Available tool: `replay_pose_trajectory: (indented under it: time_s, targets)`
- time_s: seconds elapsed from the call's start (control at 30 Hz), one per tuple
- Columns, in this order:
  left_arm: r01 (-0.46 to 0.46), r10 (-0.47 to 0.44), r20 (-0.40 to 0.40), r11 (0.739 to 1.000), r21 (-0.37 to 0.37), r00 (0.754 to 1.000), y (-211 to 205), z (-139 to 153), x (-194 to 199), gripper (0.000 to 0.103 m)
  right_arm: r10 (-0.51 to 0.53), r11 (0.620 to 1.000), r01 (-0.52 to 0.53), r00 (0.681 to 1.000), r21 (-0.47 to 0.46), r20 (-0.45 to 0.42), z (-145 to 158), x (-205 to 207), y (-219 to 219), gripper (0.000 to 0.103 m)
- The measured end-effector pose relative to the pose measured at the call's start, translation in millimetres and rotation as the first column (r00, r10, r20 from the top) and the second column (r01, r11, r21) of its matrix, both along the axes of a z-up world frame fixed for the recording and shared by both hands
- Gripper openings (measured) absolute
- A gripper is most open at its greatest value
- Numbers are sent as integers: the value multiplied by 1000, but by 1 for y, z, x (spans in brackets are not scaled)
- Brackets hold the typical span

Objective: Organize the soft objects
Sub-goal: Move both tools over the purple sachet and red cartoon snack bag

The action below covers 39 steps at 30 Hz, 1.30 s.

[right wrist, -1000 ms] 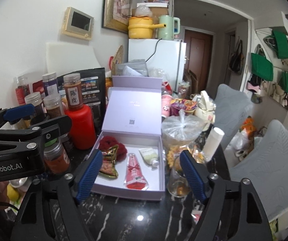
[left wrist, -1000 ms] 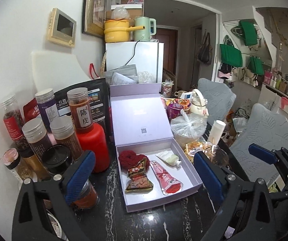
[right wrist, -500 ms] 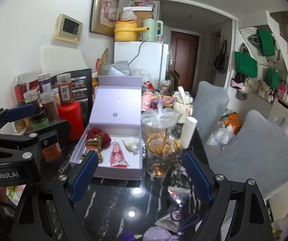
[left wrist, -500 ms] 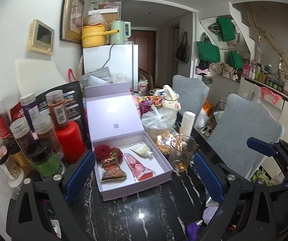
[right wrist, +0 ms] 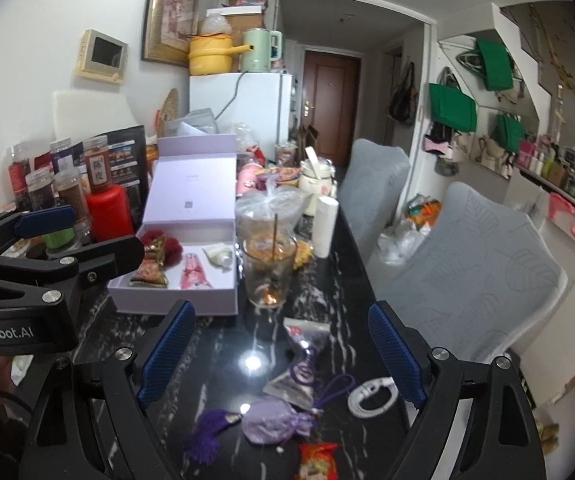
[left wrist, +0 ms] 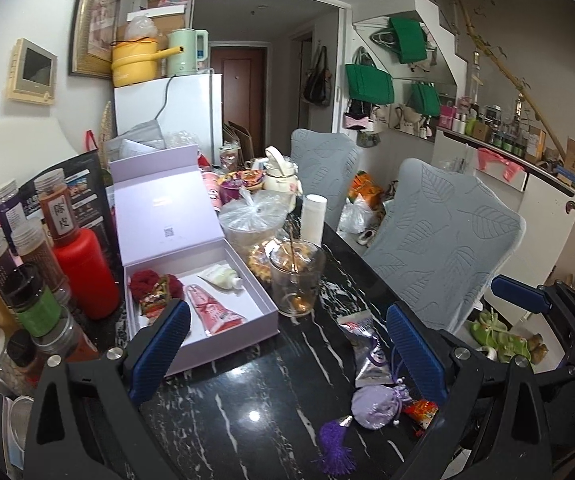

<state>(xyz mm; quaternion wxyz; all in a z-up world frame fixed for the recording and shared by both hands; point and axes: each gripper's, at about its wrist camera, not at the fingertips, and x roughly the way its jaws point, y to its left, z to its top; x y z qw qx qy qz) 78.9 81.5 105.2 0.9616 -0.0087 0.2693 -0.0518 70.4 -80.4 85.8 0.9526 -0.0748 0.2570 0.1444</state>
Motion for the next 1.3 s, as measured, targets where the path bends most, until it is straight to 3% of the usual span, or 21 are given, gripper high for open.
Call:
replay_pose_trajectory:
  time_s: [0.4, 0.83, 1.0, 1.3]
  targets:
    - [128, -128, -87, 992, -5, 988, -33, -32, 6, 100, -77, 997, 79, 995, 27, -55, -31, -15, -33, 89]
    - [226, -233, -208, 972, -60, 950, -50, -85, 18, 100, -111, 981, 138, 977, 139, -181, -87, -13, -68, 89]
    - [248, -268, -257, 963, -105, 929, -55, -105, 24, 100, -135, 977, 164, 969, 135, -206, -106, -13, -77, 89]
    - [277, -297, -335, 955, -105, 894, -66, -137, 25, 100, -147, 975, 188, 947, 121, -287, -138, -18, -89, 89]
